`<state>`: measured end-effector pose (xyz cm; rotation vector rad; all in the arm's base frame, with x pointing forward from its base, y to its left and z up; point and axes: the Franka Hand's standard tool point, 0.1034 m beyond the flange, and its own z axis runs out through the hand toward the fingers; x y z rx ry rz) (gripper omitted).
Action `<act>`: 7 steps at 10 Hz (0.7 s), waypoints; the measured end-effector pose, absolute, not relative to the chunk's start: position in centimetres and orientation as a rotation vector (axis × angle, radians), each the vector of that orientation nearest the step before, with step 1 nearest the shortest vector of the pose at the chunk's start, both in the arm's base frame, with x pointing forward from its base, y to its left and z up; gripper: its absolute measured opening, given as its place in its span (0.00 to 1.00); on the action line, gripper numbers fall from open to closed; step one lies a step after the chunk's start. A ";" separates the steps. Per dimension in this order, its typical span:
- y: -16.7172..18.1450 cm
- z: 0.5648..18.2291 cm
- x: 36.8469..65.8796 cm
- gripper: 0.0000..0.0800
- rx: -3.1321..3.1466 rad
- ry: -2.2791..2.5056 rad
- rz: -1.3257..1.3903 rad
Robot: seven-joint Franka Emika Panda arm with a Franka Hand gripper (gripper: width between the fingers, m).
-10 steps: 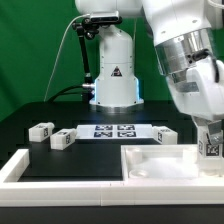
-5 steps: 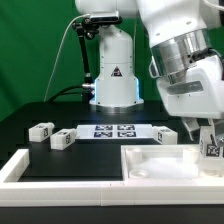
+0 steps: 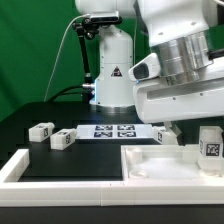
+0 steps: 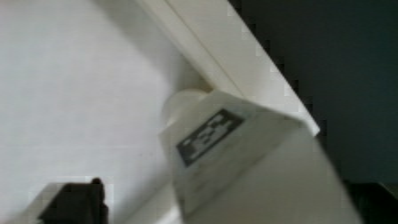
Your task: Assemble one leg
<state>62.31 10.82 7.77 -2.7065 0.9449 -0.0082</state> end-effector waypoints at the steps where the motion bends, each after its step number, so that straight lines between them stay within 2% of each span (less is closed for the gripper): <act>1: 11.5 7.8 62.2 0.81 -2.752 0.863 -0.002; 4: 12.4 7.5 62.6 0.81 -2.887 0.430 0.002; 6: 11.3 7.1 62.7 0.81 -2.920 0.123 -0.040; 7: 10.6 7.0 62.8 0.81 -2.916 0.140 -0.054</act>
Offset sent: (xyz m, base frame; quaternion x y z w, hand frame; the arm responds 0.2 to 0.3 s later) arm 0.0092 0.0072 -0.0052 -0.0549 -0.0123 -0.3471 0.9361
